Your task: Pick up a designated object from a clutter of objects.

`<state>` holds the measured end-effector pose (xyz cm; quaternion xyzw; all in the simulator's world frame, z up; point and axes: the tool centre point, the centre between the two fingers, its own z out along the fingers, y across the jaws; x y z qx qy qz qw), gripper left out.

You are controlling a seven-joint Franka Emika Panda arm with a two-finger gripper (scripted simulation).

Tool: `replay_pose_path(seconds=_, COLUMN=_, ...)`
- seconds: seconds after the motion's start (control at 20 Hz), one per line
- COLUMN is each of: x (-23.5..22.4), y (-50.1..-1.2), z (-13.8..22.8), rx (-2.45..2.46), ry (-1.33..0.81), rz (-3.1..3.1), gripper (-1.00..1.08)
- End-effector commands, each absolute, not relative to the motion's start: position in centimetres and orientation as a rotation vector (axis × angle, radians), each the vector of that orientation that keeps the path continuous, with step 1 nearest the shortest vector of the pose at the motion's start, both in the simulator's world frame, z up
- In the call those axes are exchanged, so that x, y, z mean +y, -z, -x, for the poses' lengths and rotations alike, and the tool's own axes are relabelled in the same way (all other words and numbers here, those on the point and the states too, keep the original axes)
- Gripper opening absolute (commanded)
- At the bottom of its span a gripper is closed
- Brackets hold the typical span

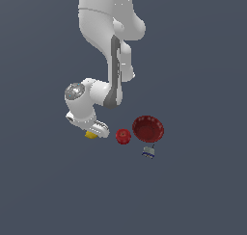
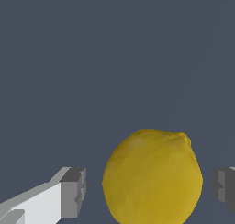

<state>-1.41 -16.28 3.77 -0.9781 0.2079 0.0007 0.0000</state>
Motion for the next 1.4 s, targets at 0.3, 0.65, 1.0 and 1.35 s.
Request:
replay_pose_path(seconds=0.3, x=-16.3, y=-2.8, z=1.3, rx=0.653, ry=-0.001, rz=3.073, gripper=-1.00)
replay_pose_path(seconds=0.65, x=-16.3, y=-2.8, z=1.3, rx=0.653, ry=-0.001, rz=3.073, gripper=-1.00)
replay_pose_path(seconds=1.0, x=-15.9, y=-3.7, z=1.4, rx=0.654, ry=0.001, rz=3.072, gripper=-1.00)
replay_pose_path(seconds=1.35, x=-14.6, y=-6.8, z=1.6, rx=0.654, ry=0.001, rz=3.072, gripper=-1.00)
